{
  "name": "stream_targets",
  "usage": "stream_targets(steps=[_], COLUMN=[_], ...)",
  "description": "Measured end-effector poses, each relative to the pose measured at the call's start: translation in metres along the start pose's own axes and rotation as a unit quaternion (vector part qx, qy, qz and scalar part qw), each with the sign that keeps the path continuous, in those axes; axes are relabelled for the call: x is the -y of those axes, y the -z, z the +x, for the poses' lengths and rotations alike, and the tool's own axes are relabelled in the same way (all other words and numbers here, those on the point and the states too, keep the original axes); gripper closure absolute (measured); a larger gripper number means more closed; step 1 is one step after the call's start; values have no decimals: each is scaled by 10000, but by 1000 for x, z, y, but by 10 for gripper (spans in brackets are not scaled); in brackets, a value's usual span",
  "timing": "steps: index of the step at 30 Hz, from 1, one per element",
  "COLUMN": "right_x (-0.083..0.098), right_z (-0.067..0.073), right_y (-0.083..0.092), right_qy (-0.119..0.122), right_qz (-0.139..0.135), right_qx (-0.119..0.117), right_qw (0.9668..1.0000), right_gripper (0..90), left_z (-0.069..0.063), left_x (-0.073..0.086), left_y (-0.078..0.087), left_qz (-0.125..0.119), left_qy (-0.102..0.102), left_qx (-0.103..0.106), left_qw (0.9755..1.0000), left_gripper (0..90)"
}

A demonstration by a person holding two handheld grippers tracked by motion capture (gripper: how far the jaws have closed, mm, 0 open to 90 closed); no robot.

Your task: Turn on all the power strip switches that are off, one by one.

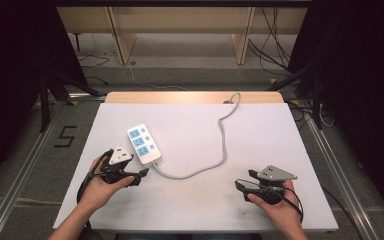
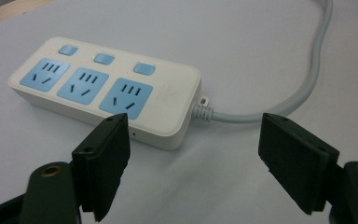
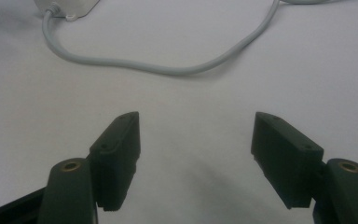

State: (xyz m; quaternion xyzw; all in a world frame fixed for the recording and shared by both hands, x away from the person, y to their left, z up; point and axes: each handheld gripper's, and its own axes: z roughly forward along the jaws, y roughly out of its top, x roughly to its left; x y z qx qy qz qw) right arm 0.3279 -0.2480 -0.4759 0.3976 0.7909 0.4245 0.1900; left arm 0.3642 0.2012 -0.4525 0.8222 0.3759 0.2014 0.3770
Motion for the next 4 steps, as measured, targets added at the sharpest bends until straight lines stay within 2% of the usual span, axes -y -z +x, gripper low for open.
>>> stream_targets(steps=[4], right_x=[0], right_z=[0], right_y=[0], right_qy=[-16], right_qz=[-13], right_qx=[-1], right_qw=[10000], right_gripper=[338], left_z=[-6], left_x=[3], left_y=[1], left_qz=[3], left_qy=[-1], left_qx=[59], left_qw=[10000], left_gripper=[253])
